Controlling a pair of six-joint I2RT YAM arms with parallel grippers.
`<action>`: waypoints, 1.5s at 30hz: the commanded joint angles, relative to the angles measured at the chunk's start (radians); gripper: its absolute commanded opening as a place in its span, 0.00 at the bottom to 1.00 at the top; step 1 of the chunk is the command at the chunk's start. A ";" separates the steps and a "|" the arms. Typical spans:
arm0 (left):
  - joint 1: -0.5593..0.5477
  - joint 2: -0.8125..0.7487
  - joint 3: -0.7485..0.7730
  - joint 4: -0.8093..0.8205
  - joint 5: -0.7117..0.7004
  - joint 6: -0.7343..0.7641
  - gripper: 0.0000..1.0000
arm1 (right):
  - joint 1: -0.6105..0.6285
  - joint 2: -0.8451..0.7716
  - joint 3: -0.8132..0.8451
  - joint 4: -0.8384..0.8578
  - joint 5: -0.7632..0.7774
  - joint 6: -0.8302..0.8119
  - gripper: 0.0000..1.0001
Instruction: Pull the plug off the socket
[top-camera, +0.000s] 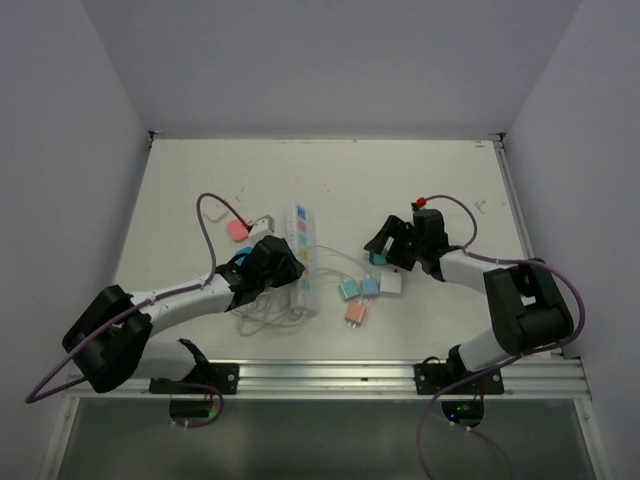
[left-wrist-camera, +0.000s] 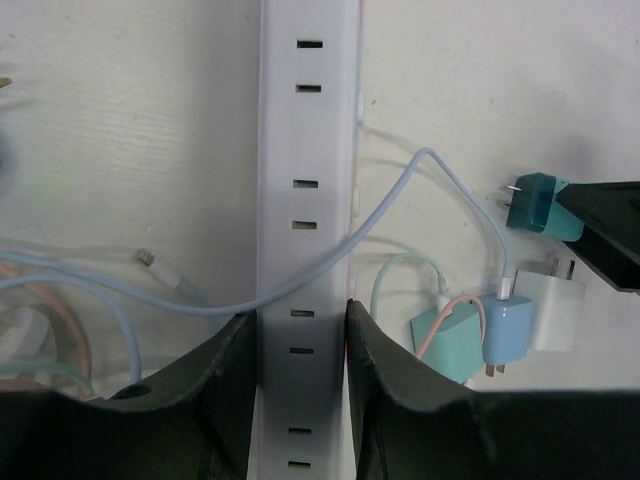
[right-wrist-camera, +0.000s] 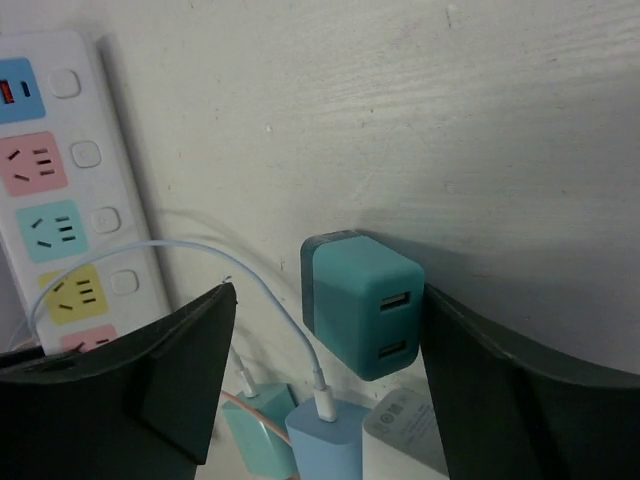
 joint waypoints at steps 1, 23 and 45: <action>0.001 0.078 0.050 0.010 0.044 0.084 0.00 | -0.026 -0.053 -0.025 -0.019 -0.035 -0.016 0.82; 0.003 0.558 0.467 0.219 0.378 0.172 0.19 | -0.032 -0.618 0.160 -0.550 0.225 -0.251 0.99; 0.030 0.071 0.479 -0.276 -0.002 0.348 1.00 | -0.032 -0.765 0.368 -0.826 0.393 -0.355 0.99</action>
